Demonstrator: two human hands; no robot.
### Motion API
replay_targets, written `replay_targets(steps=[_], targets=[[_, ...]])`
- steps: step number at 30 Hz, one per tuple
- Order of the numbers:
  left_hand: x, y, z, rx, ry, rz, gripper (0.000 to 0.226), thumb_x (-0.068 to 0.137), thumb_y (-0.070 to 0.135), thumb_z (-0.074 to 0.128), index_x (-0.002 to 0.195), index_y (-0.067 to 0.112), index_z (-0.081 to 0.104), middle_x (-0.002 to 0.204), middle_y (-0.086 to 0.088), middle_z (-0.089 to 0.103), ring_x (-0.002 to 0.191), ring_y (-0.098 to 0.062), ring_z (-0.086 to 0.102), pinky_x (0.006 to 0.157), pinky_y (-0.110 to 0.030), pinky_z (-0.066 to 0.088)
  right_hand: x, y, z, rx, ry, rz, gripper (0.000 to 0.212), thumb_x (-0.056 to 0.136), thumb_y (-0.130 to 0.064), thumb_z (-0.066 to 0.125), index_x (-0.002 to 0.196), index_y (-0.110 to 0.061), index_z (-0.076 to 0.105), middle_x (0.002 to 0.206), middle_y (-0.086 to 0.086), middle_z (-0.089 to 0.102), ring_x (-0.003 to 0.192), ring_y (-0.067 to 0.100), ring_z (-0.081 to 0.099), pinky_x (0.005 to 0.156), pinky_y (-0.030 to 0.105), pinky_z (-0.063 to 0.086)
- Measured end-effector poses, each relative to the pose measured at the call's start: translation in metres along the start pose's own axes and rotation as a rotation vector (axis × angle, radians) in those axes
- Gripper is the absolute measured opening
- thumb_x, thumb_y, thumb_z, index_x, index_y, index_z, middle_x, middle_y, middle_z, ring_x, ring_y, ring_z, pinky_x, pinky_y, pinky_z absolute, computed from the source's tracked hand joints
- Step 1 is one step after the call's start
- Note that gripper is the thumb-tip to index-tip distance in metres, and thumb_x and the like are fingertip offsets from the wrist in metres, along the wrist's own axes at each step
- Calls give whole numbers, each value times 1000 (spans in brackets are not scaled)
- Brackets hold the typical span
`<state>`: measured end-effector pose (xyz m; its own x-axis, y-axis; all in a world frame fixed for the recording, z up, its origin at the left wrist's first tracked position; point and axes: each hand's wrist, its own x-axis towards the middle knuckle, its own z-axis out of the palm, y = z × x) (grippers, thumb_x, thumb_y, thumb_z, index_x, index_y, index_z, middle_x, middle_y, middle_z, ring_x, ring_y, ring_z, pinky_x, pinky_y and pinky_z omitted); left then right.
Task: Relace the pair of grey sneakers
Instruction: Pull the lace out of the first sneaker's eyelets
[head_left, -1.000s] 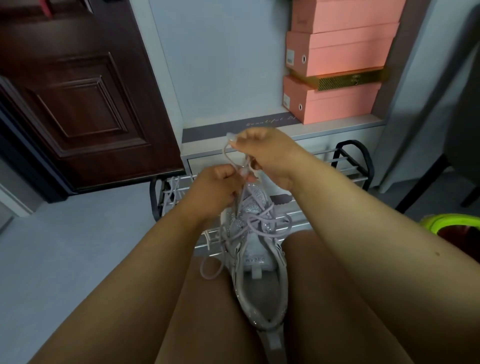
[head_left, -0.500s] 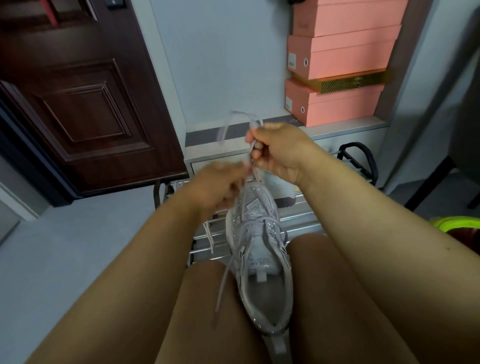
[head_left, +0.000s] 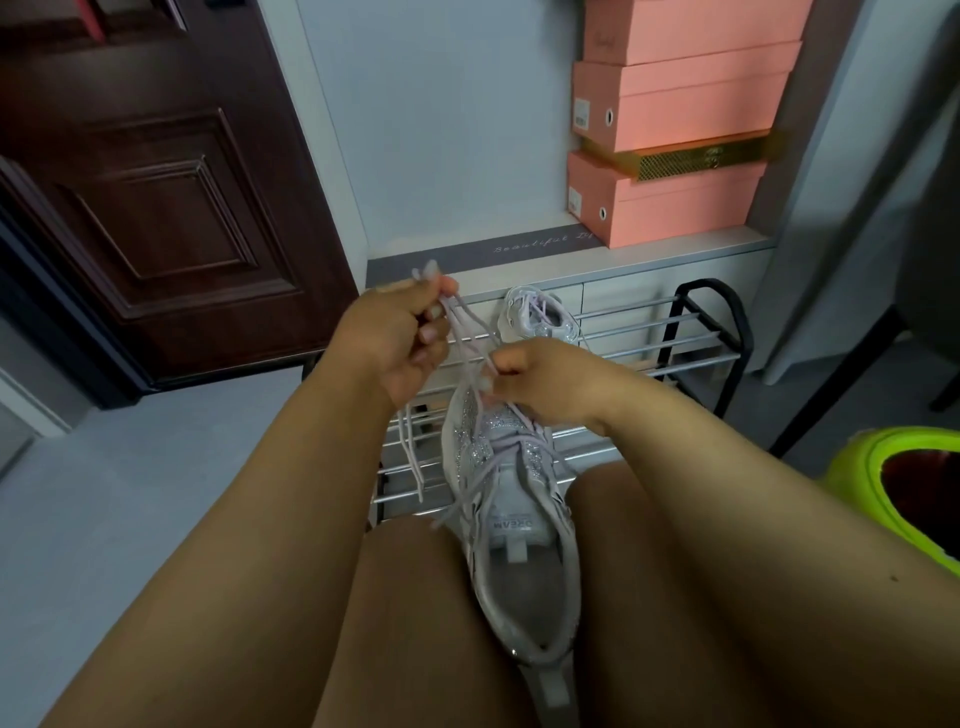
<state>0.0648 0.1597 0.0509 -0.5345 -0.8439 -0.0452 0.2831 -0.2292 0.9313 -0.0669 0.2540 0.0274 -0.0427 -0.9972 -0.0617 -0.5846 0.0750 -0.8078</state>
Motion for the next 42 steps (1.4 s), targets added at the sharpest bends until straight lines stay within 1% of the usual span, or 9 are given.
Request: replay_targets(steps=[5, 13, 19, 24, 29, 31, 35, 38, 42], targets=[[-3, 3, 6, -5, -24, 19, 27, 98, 19, 49, 76, 8, 59, 48, 4, 40, 35, -3, 31, 31, -14, 21, 0, -9, 1, 57, -95, -52, 27, 92, -34, 56, 100, -9, 59, 55, 2, 46, 49, 15, 41, 48, 26, 36], [-2, 27, 16, -63, -64, 51, 25, 98, 19, 49, 79, 6, 61, 53, 3, 41, 37, -3, 33, 30, -15, 24, 5, -7, 8, 237, -27, -127, 21, 95, -31, 52, 88, -14, 64, 42, -5, 43, 39, 14, 36, 41, 22, 32], [-20, -20, 4, 500, -32, -84, 36, 95, 45, 48, 93, 18, 72, 90, -10, 63, 50, -5, 42, 49, -22, 39, 9, -1, -3, 762, 190, 0, 32, 100, -14, 40, 72, -6, 55, 42, 2, 40, 32, 13, 34, 33, 16, 27], [-31, -28, 16, 565, -305, -26, 37, 101, 29, 41, 85, 22, 73, 56, 11, 55, 45, -4, 34, 43, -16, 31, 21, -16, -23, 814, 285, -20, 33, 100, -24, 42, 75, -7, 54, 43, 4, 41, 39, 18, 34, 31, 17, 25], [-14, -7, 21, 409, -71, -55, 31, 101, 14, 39, 78, 9, 59, 50, 4, 44, 35, -5, 31, 34, -15, 26, 26, -12, -26, 682, 498, 73, 26, 95, -24, 52, 73, -12, 51, 54, 2, 38, 40, 15, 35, 33, 14, 24], [-9, 1, 23, 413, -58, -58, 31, 100, 13, 39, 74, 10, 56, 46, 5, 41, 33, -5, 25, 33, -13, 22, 25, -7, -26, 536, 579, 95, 12, 88, -17, 60, 93, -15, 48, 60, 2, 42, 43, 13, 37, 36, 17, 28], [-4, 20, 29, 436, -93, -39, 32, 98, 12, 39, 69, 12, 53, 42, 6, 35, 32, -4, 19, 34, -10, 17, 22, 1, -20, 153, 290, -90, 67, 77, 3, 60, 133, -28, 41, 63, -9, 44, 47, 1, 44, 46, 17, 36], [1, 45, 34, 447, -154, -41, 34, 99, 15, 39, 69, 12, 53, 44, 7, 32, 32, -3, 18, 32, -11, 16, 24, 0, -16, 112, 227, -139, 43, 81, -3, 61, 114, -29, 57, 60, -8, 39, 48, 4, 38, 48, 18, 33], [-1, 51, 33, 486, -161, -41, 34, 101, 19, 39, 70, 13, 52, 48, 6, 31, 34, -4, 16, 33, -13, 14, 21, 7, -13, 484, 81, -85, 12, 89, -4, 57, 84, -15, 62, 55, -9, 50, 44, 3, 35, 46, 16, 31]])
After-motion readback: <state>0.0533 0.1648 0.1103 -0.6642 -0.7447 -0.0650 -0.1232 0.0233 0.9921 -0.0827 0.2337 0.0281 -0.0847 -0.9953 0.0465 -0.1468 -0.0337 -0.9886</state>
